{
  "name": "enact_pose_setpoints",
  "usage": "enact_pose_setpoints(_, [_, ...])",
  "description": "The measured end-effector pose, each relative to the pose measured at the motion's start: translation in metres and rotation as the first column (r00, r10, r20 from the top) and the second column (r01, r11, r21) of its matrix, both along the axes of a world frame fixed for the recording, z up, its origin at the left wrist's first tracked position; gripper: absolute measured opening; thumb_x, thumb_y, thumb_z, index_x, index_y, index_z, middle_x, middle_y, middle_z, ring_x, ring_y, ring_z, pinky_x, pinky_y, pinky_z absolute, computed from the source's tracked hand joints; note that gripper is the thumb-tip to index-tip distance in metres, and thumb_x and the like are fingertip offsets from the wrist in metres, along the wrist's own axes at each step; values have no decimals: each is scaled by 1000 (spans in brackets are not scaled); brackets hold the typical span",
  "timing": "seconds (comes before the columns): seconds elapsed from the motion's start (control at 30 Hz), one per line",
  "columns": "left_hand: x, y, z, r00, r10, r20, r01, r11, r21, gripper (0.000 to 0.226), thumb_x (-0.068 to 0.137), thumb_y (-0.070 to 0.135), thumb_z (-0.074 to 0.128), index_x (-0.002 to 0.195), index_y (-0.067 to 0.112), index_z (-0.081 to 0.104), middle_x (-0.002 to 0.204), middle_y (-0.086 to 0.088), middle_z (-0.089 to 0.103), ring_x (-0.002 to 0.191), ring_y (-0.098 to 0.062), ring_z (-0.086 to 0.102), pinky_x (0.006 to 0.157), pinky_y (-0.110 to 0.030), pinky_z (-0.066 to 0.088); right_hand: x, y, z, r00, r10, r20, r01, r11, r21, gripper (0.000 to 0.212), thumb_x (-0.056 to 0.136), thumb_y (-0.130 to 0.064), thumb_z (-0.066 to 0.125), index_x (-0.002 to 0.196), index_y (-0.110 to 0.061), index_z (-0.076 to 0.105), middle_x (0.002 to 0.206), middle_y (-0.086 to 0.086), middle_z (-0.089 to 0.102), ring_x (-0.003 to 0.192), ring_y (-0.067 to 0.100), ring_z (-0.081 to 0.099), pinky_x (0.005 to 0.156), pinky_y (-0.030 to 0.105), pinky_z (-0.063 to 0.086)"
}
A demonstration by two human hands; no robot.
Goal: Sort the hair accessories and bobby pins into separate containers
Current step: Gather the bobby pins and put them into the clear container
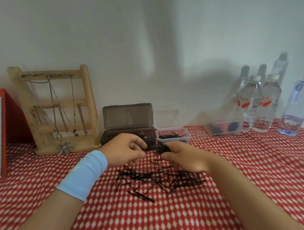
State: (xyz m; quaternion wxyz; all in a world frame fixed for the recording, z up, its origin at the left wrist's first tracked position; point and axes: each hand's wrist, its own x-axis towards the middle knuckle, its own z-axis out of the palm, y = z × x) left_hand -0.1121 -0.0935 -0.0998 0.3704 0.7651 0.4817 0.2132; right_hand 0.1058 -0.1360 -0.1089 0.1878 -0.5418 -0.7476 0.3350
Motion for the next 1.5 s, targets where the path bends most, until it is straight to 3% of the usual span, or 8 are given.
enact_pose_setpoints(0.17, [20,-6,-9,996,11,89,0,993,-121,54,74,31,84,117,31,51,98,-2,74,87,-17,73,67,-30,59,-7,1,-4,980,-4,-200,10,1000,26,18,107,-21,46,96,-19,61,74,-3,56,62,6,50,61,20,42])
enact_pose_setpoints(0.3, [21,-6,-11,997,20,78,-15,998,-66,42,82,14,77,118,13,56,77,-6,76,74,-22,74,66,-30,59,-8,3,-4,978,4,-208,5,999,41,14,106,-21,47,100,-18,59,76,0,56,65,9,50,62,23,42])
enact_pose_setpoints(0.5, [-3,-4,7,969,-55,-241,48,998,-36,26,89,25,71,113,22,64,82,6,77,75,-13,74,76,-22,54,9,5,-1,998,-37,41,38,999,-34,26,106,-28,48,84,-16,55,72,1,57,66,15,52,70,31,44])
enact_pose_setpoints(0.63, [1,-8,6,921,-91,-379,106,994,17,26,89,51,62,107,35,72,105,21,69,99,1,62,95,-24,46,10,8,-4,981,-88,-170,79,995,-63,27,107,-29,45,89,-13,56,76,3,57,71,20,52,74,36,44])
enact_pose_setpoints(0.93, [22,-16,4,999,-32,-35,37,986,164,15,88,35,69,84,23,76,77,9,76,69,-13,71,79,-25,53,-4,9,-13,807,-142,-574,46,983,-178,21,108,-19,44,96,-11,60,73,-2,54,64,11,48,62,25,42])
enact_pose_setpoints(1.07, [24,-16,3,994,-32,104,26,998,64,17,89,32,70,86,17,77,79,1,77,64,-16,70,68,-14,50,-10,10,-17,842,-138,-522,101,990,-100,19,108,-20,45,95,-9,55,78,2,55,65,10,50,63,27,42])
enact_pose_setpoints(1.37, [12,-13,3,969,-142,-200,135,990,-46,16,82,25,79,97,25,74,87,8,76,80,-7,71,82,-22,55,-6,15,-17,645,-192,-740,150,981,-124,21,109,-14,39,108,-10,59,72,-1,47,62,13,42,58,27,37])
enact_pose_setpoints(1.5, [13,-5,2,979,4,-204,39,978,205,21,96,38,58,114,34,67,110,18,67,103,1,61,101,-30,47,0,14,-16,642,-124,-756,-15,984,-175,17,108,-11,38,101,-12,54,76,1,49,65,16,45,64,29,42])
